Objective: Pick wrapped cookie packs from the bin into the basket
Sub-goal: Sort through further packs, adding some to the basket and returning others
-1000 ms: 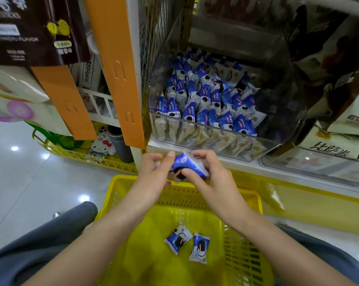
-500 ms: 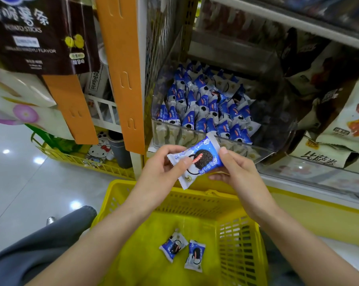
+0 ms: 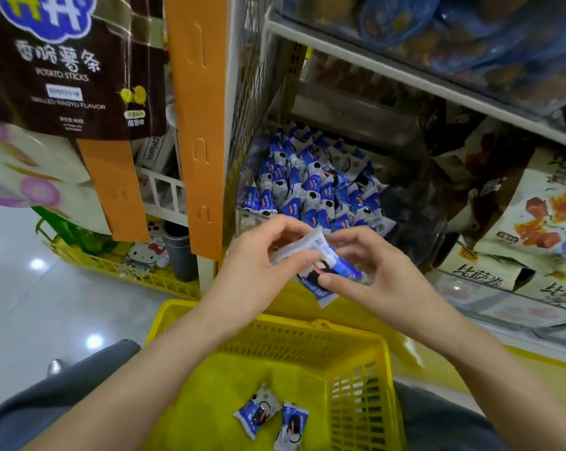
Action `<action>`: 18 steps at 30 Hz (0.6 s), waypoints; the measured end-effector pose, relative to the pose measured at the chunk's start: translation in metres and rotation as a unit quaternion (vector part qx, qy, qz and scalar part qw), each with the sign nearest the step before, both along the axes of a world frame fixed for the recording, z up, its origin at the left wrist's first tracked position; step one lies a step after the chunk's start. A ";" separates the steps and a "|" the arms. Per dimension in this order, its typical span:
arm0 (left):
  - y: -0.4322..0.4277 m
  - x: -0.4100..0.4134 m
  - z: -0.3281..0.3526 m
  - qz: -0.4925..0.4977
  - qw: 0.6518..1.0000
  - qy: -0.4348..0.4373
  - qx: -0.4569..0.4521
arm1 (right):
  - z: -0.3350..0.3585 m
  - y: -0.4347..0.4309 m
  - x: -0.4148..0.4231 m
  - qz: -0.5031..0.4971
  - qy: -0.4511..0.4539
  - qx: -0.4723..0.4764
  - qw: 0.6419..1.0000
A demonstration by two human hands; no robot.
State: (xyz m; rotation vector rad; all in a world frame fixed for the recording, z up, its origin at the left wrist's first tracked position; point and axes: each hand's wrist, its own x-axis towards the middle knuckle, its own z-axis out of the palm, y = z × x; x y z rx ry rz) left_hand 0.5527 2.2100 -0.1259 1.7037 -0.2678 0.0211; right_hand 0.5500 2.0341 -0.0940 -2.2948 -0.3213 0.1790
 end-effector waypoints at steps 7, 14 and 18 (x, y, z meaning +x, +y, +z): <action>-0.006 0.002 0.003 0.008 0.991 0.066 -0.114 | 0.014 0.009 0.009 -0.045 -0.049 0.074 0.995; 0.005 0.006 0.009 -0.010 0.998 0.051 -0.038 | 0.020 0.000 0.016 -0.031 0.010 0.046 0.998; 0.011 0.016 0.023 -0.056 0.996 -0.023 0.070 | 0.034 0.000 0.019 0.013 -0.061 -0.062 0.996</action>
